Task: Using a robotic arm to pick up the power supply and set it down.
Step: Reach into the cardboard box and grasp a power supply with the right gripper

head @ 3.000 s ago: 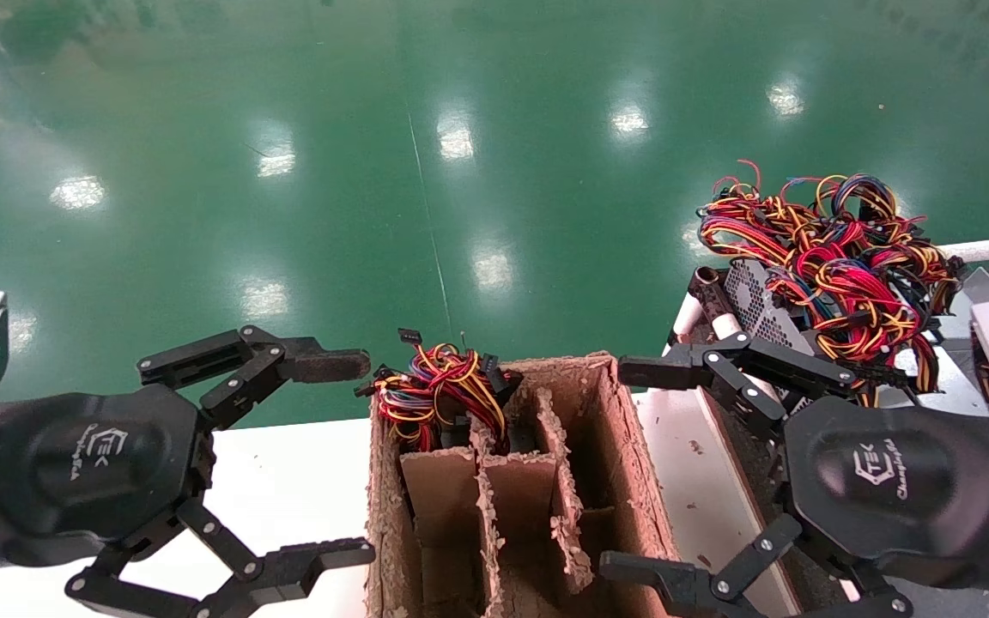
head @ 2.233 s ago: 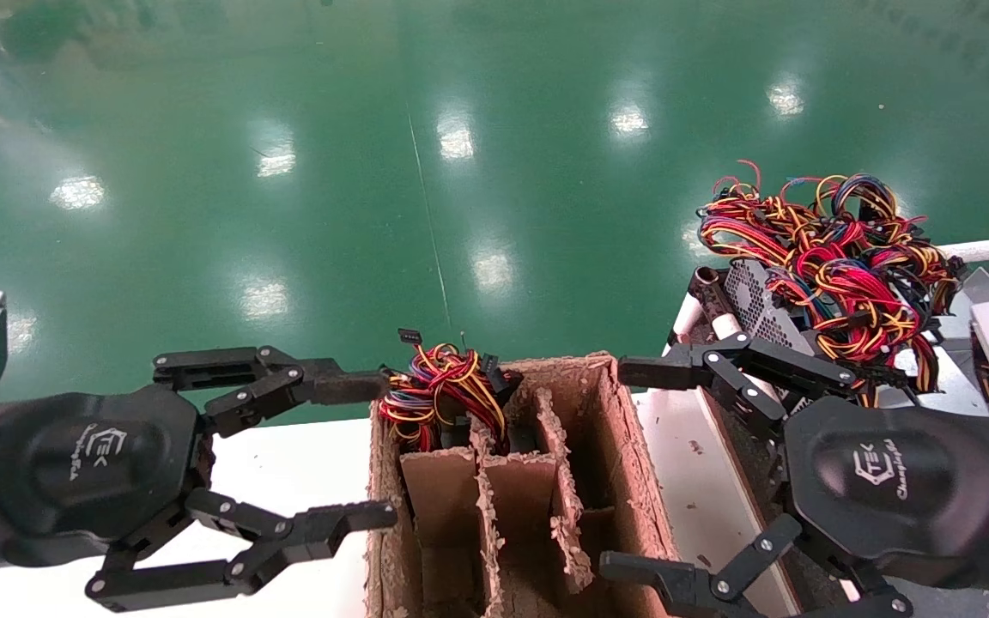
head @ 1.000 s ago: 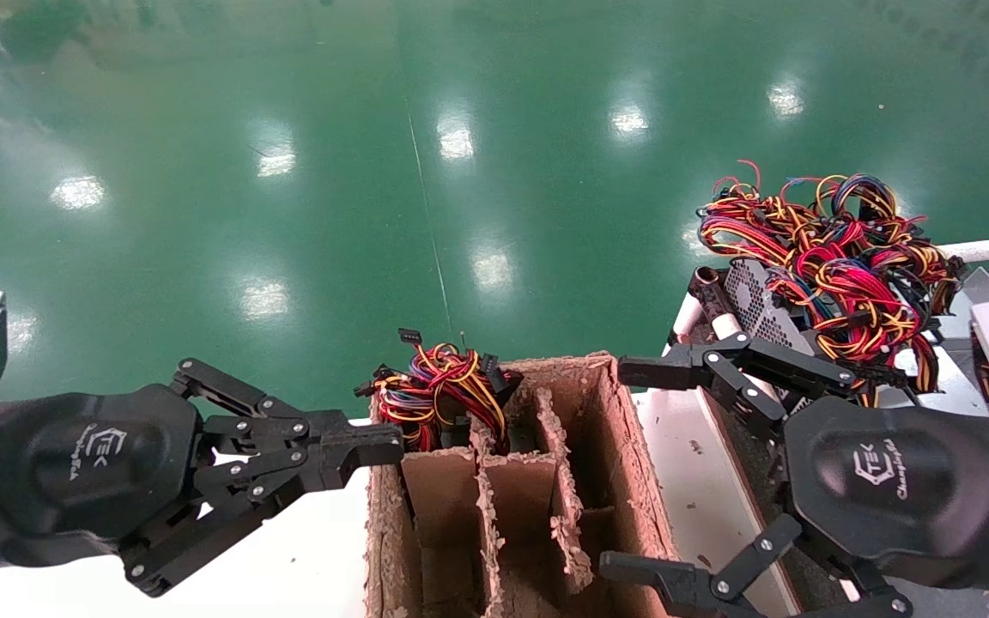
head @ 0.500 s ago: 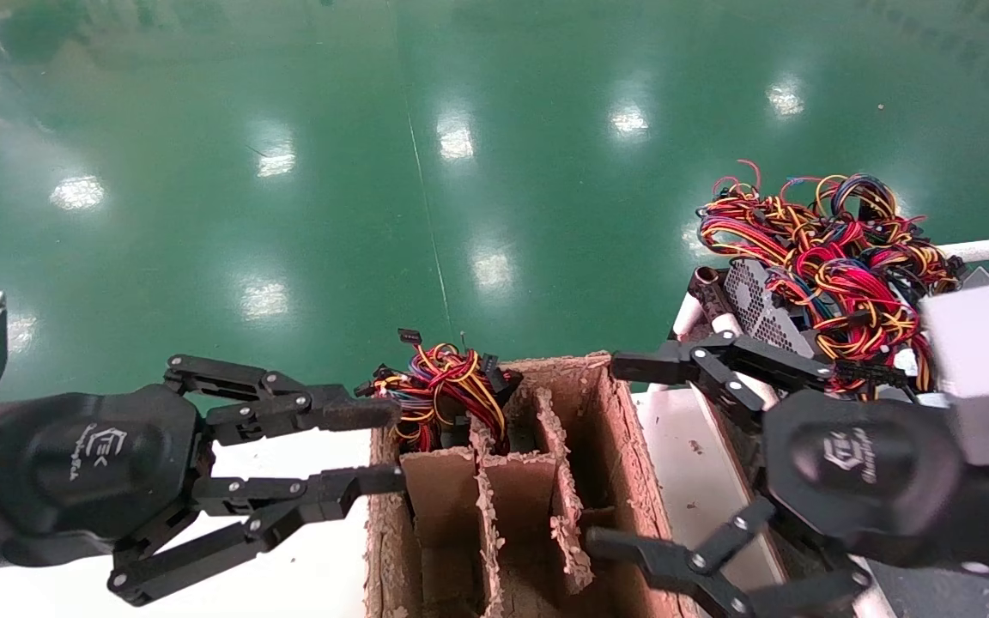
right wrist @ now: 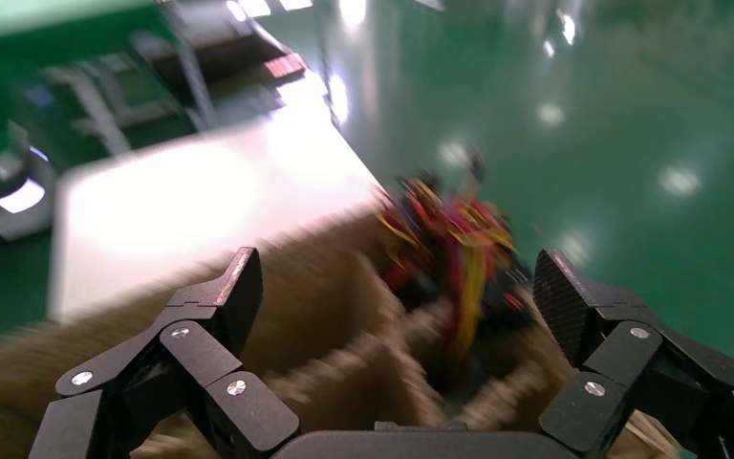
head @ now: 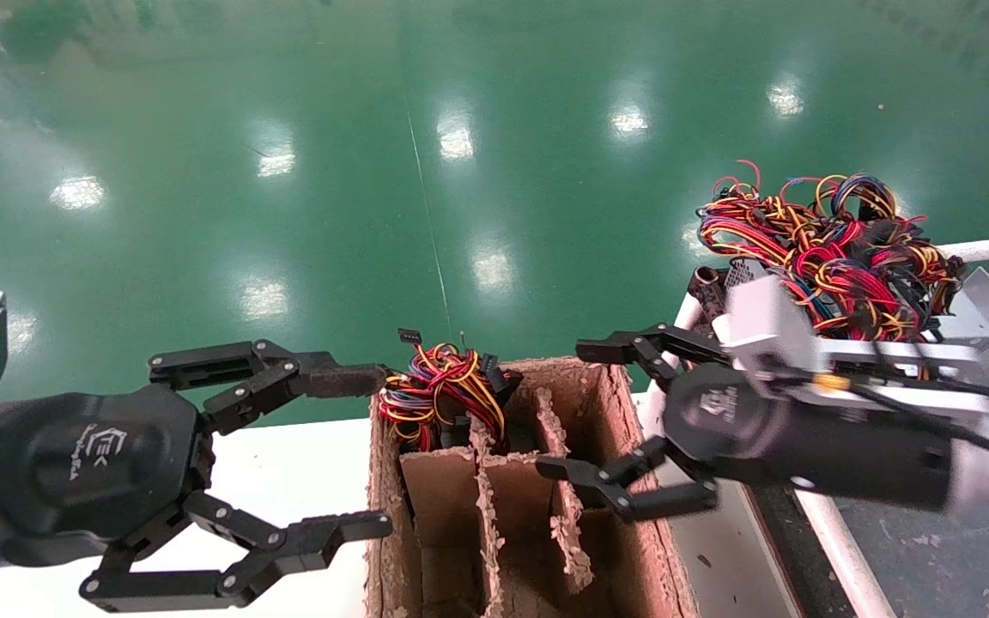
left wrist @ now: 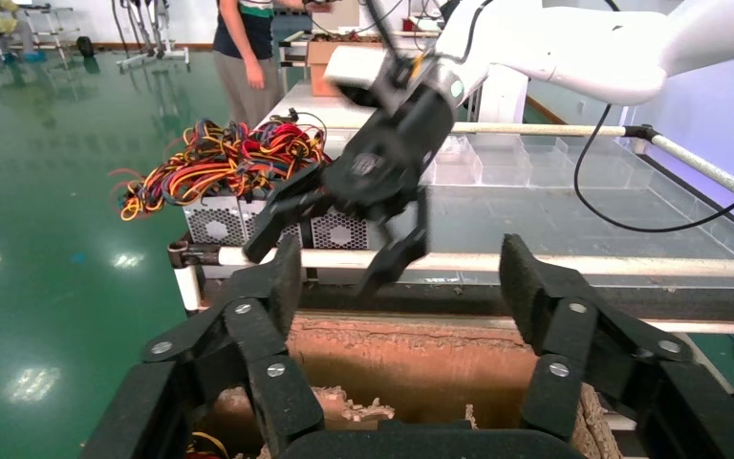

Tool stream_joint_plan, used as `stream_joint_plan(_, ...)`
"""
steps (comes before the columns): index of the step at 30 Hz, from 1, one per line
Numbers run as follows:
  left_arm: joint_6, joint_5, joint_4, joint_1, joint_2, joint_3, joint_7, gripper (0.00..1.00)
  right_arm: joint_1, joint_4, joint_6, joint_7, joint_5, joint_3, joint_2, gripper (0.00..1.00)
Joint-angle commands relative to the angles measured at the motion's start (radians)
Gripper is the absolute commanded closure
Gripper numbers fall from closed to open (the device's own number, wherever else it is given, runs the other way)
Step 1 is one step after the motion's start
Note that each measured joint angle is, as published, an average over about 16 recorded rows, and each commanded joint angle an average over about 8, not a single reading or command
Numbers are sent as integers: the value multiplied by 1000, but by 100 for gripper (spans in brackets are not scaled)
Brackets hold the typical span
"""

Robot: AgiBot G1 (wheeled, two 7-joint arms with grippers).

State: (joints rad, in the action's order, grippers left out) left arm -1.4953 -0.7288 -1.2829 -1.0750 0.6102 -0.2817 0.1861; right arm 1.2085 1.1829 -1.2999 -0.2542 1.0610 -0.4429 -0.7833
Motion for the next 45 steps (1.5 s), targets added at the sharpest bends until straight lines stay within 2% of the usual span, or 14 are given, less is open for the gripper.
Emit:
stream_joint_plan(1,0,0,0,0,0,0,0,0,23,-10,31,-10,58,-26,-26,10)
stream_joint_plan(7,0,0,0,0,0,-1,0,0,61,-59,93,-25,153,-78,-117,85)
stream_joint_plan(8,0,0,0,0,0,-1,0,0,66,-69,105,-22,167,-84,-131,95)
stream_joint_plan(9,0,1,0,0,0,-1,0,0,70,-78,115,-18,179,-90,-145,100)
stream_joint_plan(17,1,1,0,0,-1,-1,-1,0,97,-163,186,26,258,-126,-240,100)
stream_joint_plan(26,1,1,0,0,-1,-2,-1,0,122,-261,212,54,283,-141,-303,100)
stream_joint_plan(45,1,2,0,-1,-1,-3,-2,0,121,-336,217,139,285,-142,-338,100)
